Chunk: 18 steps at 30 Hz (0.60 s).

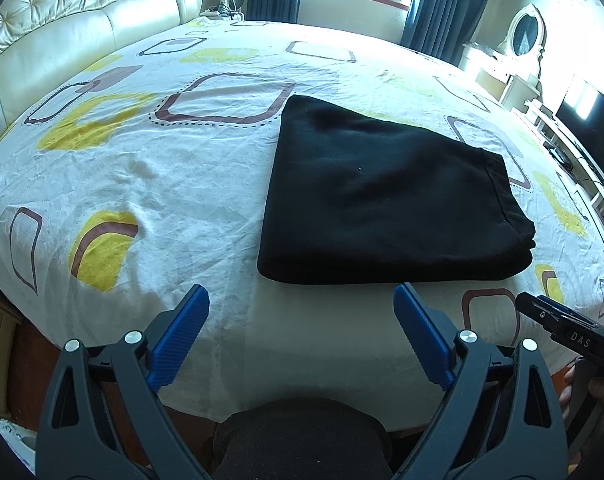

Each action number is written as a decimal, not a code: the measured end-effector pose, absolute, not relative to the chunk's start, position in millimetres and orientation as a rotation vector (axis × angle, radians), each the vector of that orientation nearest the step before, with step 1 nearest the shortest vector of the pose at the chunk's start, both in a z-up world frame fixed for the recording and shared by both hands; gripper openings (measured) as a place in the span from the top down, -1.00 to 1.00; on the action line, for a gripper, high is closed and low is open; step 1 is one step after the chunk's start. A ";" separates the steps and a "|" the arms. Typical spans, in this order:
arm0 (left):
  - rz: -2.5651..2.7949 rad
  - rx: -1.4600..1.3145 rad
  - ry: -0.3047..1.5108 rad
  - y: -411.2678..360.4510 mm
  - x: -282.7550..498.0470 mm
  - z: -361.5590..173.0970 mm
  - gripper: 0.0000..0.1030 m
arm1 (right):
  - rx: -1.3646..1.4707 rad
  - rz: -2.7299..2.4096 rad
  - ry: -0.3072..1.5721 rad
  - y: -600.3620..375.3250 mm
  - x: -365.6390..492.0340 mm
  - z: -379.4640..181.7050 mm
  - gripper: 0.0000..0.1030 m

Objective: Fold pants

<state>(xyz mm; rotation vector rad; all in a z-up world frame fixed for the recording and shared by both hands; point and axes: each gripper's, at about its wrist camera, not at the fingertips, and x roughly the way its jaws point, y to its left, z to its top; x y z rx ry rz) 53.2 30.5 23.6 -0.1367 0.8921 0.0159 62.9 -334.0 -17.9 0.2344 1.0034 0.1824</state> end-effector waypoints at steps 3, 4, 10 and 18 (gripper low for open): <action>0.016 -0.131 0.890 30.1 52.9 23.8 -0.81 | 0.232 0.182 1.006 -333.1 62.6 -18.4 -0.52; 0.014 -0.131 0.890 30.1 52.6 23.7 -0.81 | 0.231 0.182 1.006 -332.9 62.5 -18.5 -0.52; 0.014 -0.134 0.893 29.8 53.1 23.9 -0.81 | 0.228 0.186 1.014 -330.9 62.5 -20.0 -0.52; 0.010 -0.130 0.896 29.1 53.4 23.5 -0.81 | 0.229 0.186 1.019 -329.1 61.9 -20.5 -0.52</action>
